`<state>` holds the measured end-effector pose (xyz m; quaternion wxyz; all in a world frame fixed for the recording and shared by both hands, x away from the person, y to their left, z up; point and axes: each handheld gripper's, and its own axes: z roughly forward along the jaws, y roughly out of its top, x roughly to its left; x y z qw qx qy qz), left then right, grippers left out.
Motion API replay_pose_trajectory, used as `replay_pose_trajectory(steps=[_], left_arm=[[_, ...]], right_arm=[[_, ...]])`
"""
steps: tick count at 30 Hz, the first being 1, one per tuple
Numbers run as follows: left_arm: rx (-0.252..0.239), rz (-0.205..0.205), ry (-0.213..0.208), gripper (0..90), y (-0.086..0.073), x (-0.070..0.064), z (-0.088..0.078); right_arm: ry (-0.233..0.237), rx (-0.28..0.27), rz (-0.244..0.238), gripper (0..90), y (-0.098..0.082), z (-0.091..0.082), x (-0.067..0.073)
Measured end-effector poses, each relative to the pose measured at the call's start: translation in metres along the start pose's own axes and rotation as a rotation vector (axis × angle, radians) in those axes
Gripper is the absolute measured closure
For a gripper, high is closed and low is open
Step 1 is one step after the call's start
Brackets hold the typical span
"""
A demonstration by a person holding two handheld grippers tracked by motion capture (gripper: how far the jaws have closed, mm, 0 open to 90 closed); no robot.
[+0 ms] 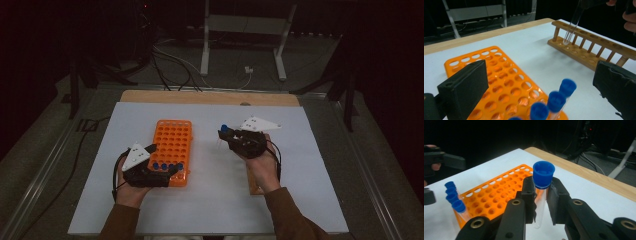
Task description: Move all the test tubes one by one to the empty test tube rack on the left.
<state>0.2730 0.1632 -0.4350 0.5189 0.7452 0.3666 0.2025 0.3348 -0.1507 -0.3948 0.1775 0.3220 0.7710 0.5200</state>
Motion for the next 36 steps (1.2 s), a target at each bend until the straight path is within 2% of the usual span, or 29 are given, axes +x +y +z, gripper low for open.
replay_pose_trajectory(steps=[5, 11, 16, 21, 30, 31, 33, 34, 35, 36], left_arm=[[0.006, 0.023, -0.010, 0.8, 0.009, -0.008, 0.008], [0.009, 0.020, -0.035, 1.2, 0.019, -0.018, 0.022], [0.017, 0.038, -0.050, 1.2, 0.026, -0.028, 0.033], [0.034, 0.062, -0.037, 1.6, 0.030, -0.036, 0.044], [0.035, 0.095, -0.012, 8.6, 0.031, -0.044, 0.054], [0.035, 0.098, -0.006, 12.8, 0.032, -0.045, 0.054], [0.029, 0.100, -0.027, 21.3, 0.033, -0.045, 0.055], [0.022, 0.098, -0.038, 30.7, 0.033, -0.045, 0.055], [0.020, 0.101, -0.034, 36.4, 0.034, -0.046, 0.055], [0.020, 0.103, -0.029, 37.5, 0.034, -0.047, 0.055]], right_arm=[[0.017, 0.003, 0.003, 77.3, 0.001, 0.002, 0.005], [0.037, 0.014, -0.002, 77.2, 0.003, 0.007, 0.013], [0.056, 0.019, -0.008, 77.3, 0.007, 0.010, 0.020], [0.075, 0.017, -0.008, 77.2, 0.011, 0.013, 0.026], [0.116, 0.019, 0.011, 77.2, 0.012, 0.015, 0.031], [0.121, 0.019, 0.014, 77.2, 0.012, 0.015, 0.032], [0.130, 0.019, 0.019, 77.2, 0.012, 0.014, 0.033], [0.135, 0.018, 0.020, 77.2, 0.012, 0.014, 0.033], [0.137, 0.019, 0.018, 77.2, 0.013, 0.014, 0.034], [0.139, 0.019, 0.016, 77.2, 0.013, 0.014, 0.035]])
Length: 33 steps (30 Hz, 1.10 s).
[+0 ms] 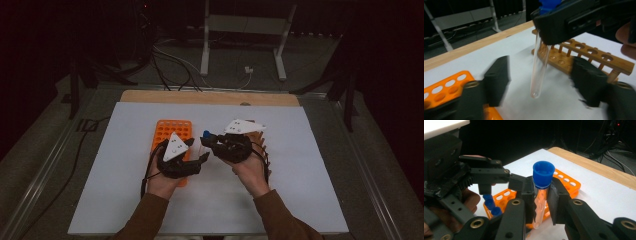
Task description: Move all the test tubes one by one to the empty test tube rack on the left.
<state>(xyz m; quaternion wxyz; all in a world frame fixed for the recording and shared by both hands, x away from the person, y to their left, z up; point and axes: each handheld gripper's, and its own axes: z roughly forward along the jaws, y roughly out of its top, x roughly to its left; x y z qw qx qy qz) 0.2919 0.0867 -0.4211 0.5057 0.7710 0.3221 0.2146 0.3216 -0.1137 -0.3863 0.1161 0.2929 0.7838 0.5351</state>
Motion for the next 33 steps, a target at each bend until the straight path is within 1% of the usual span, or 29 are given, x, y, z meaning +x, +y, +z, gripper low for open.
replay_pose_trajectory(steps=[5, 10, 16, 22, 23, 25, 27, 28, 31, 33], left_arm=[[-0.013, 0.015, -0.008, 55.5, 0.002, -0.002, 0.000], [-0.020, 0.023, -0.016, 68.8, 0.003, -0.003, 0.000], [-0.017, 0.030, -0.020, 76.5, 0.003, -0.001, 0.000], [-0.021, 0.031, -0.024, 77.8, 0.002, -0.001, -0.001], [-0.021, 0.031, -0.022, 77.9, 0.002, -0.001, 0.000], [-0.020, 0.024, -0.017, 77.9, 0.002, 0.000, -0.001], [-0.021, 0.013, -0.013, 77.8, 0.002, 0.002, -0.001], [-0.023, 0.007, -0.012, 77.8, 0.002, 0.004, -0.002], [-0.028, -0.012, -0.007, 77.8, 0.001, 0.010, -0.006], [-0.034, -0.023, 0.003, 77.8, 0.000, 0.014, -0.009]], right_arm=[[0.011, 0.005, -0.008, 77.2, 0.002, 0.000, 0.004], [0.024, 0.008, -0.010, 77.1, 0.002, 0.000, 0.006], [0.032, 0.014, -0.007, 77.2, 0.001, 0.000, 0.006], [0.041, 0.013, -0.004, 76.5, 0.001, 0.000, 0.005], [0.045, 0.012, -0.002, 74.0, 0.001, 0.000, 0.004], [0.051, 0.008, 0.003, 65.7, 0.001, -0.002, 0.002], [0.064, -0.002, 0.005, 54.7, 0.001, -0.004, -0.001], [0.068, -0.011, 0.005, 51.1, 0.000, -0.006, -0.003], [0.034, -0.033, 0.003, 36.4, -0.001, -0.014, -0.010], [0.011, -0.036, 0.010, 23.3, -0.002, -0.018, -0.014]])
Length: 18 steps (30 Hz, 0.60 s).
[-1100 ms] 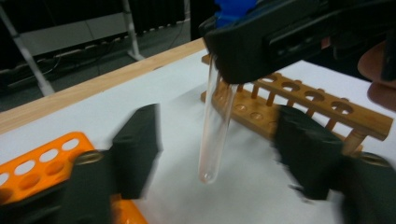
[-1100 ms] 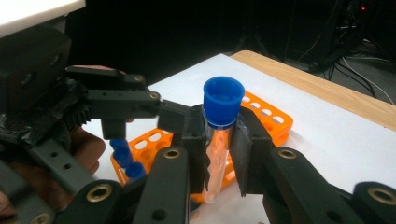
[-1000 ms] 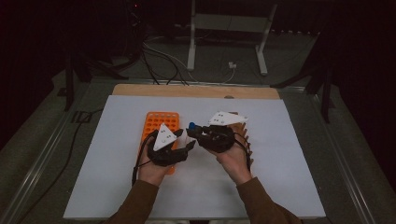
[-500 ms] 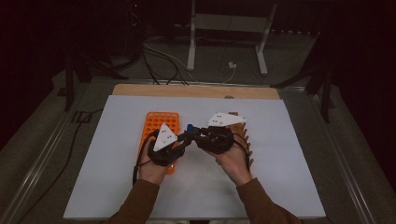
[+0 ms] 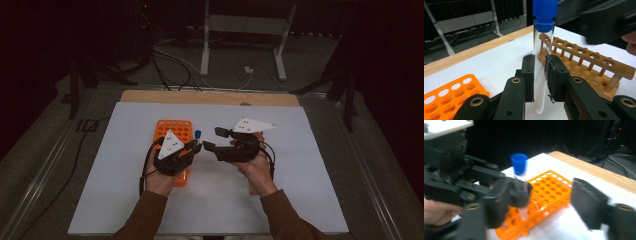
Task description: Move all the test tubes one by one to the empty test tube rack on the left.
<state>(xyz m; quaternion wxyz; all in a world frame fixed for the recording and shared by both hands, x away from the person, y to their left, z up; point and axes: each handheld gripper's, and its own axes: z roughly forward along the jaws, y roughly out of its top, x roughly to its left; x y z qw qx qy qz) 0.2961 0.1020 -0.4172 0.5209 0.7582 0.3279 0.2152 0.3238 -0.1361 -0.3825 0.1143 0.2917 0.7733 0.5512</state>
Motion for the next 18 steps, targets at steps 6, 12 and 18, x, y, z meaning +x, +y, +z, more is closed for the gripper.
replay_pose_trajectory(steps=[6, 12, 18], left_arm=[[-0.010, -0.022, 0.028, 77.8, 0.000, 0.010, -0.009], [-0.014, -0.039, 0.056, 77.8, -0.003, 0.020, -0.019], [-0.023, -0.059, 0.081, 77.8, -0.007, 0.032, -0.033]], right_arm=[[-0.130, 0.027, -0.002, 8.5, -0.005, -0.009, -0.014], [-0.202, 0.055, -0.013, 2.9, -0.012, -0.016, -0.023], [-0.238, 0.047, 0.008, 2.1, -0.016, -0.025, -0.033]])
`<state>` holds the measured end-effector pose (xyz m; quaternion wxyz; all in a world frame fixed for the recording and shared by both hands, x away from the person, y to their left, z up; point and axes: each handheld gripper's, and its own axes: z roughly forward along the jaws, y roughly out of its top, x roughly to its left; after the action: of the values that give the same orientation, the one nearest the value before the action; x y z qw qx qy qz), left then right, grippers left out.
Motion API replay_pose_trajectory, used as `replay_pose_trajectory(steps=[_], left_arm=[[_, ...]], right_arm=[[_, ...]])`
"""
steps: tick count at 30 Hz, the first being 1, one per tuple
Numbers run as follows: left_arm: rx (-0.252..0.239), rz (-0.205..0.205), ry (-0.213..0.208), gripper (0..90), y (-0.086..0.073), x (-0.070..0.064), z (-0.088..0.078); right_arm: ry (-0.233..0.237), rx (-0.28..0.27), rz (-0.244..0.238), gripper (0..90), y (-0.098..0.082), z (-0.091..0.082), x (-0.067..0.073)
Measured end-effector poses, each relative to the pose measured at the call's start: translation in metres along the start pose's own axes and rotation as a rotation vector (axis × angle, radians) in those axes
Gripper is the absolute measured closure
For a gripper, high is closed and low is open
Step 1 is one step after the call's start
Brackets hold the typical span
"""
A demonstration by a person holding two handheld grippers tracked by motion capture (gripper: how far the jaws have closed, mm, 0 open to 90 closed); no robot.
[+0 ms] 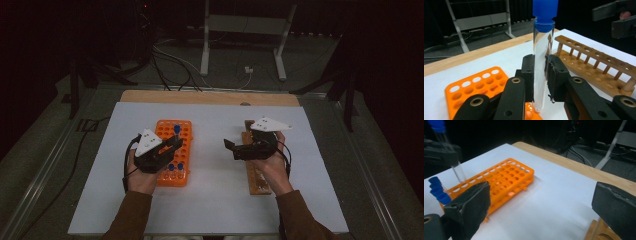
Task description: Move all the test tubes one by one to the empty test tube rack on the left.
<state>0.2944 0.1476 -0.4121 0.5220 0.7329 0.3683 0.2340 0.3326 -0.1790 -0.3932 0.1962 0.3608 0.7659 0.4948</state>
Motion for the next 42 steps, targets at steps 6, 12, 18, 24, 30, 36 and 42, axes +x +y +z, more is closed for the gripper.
replay_pose_trajectory(steps=[6, 12, 18, 24, 30, 36, 42], left_arm=[[-0.017, -0.011, 0.025, 77.8, -0.004, 0.012, -0.014], [-0.024, -0.022, 0.043, 77.8, -0.012, 0.023, -0.027], [-0.034, -0.035, 0.055, 77.8, -0.021, 0.031, -0.039], [-0.034, -0.038, 0.063, 77.8, -0.030, 0.036, -0.048], [-0.011, -0.049, 0.057, 77.8, -0.046, 0.041, -0.050], [0.003, -0.067, 0.040, 77.7, -0.061, 0.044, -0.050], [0.026, -0.089, 0.029, 77.7, -0.074, 0.047, -0.050]], right_arm=[[-0.027, 0.006, -0.001, 2.0, -0.005, -0.007, -0.008], [-0.034, 0.000, 0.004, 2.0, -0.009, -0.014, -0.013], [-0.036, -0.007, 0.011, 2.0, -0.013, -0.020, -0.017], [-0.044, -0.002, 0.017, 2.1, -0.019, -0.023, -0.020], [-0.049, -0.004, 0.023, 2.1, -0.022, -0.027, -0.024], [-0.058, -0.007, 0.035, 2.1, -0.026, -0.031, -0.028], [-0.060, -0.009, 0.050, 2.1, -0.032, -0.034, -0.031]])
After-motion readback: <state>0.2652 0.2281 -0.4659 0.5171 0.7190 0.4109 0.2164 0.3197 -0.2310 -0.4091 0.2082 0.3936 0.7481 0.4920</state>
